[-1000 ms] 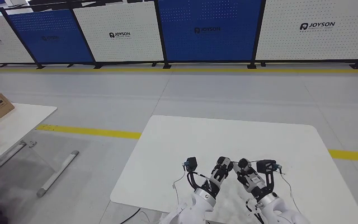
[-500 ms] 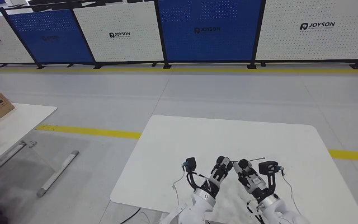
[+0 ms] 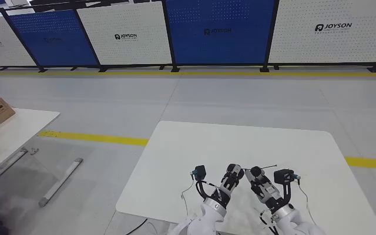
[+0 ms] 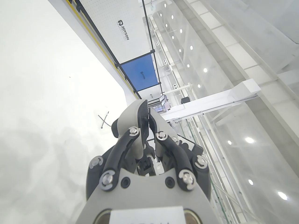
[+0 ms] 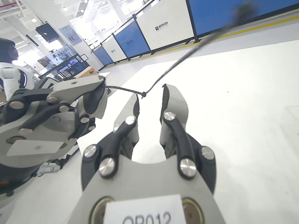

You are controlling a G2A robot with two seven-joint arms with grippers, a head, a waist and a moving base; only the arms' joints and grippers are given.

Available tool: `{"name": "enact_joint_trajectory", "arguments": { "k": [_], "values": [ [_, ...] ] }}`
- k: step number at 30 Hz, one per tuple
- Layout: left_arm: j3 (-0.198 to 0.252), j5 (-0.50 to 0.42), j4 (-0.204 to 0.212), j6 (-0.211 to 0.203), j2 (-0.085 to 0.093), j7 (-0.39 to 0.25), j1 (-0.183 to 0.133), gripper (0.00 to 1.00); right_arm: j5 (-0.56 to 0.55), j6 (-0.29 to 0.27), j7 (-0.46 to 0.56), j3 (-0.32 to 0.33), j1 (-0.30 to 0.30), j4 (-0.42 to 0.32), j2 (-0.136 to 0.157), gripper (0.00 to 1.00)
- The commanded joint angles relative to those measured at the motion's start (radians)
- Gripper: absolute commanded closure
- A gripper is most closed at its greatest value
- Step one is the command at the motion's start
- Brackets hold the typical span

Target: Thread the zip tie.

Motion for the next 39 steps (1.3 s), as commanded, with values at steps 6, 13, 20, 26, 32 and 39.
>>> {"name": "enact_joint_trajectory", "arguments": {
  "k": [6,13,20,26,32,39],
  "values": [
    [0.001,0.004,0.001,0.001,-0.001,0.000,-0.001,1.00,0.005,0.003,0.008,0.000,0.002,-0.005,0.000,0.76],
    [0.001,0.007,0.001,0.002,-0.001,-0.004,0.000,1.00,0.014,0.003,0.003,0.004,0.004,-0.006,0.000,0.82],
    [0.000,0.010,0.000,0.001,-0.001,-0.011,0.001,1.00,0.021,0.006,0.006,0.003,0.011,-0.001,-0.001,0.83],
    [-0.001,0.010,-0.002,0.000,-0.001,-0.012,0.003,1.00,0.023,0.008,0.013,0.001,0.016,0.002,-0.001,0.96],
    [-0.002,0.013,-0.003,-0.002,-0.001,-0.011,0.005,1.00,0.023,0.007,0.013,0.000,0.017,0.003,-0.001,1.00],
    [0.000,0.014,-0.004,-0.004,0.000,-0.023,0.009,0.73,0.023,0.011,0.011,0.000,0.016,0.003,-0.001,1.00]
  ]
}}
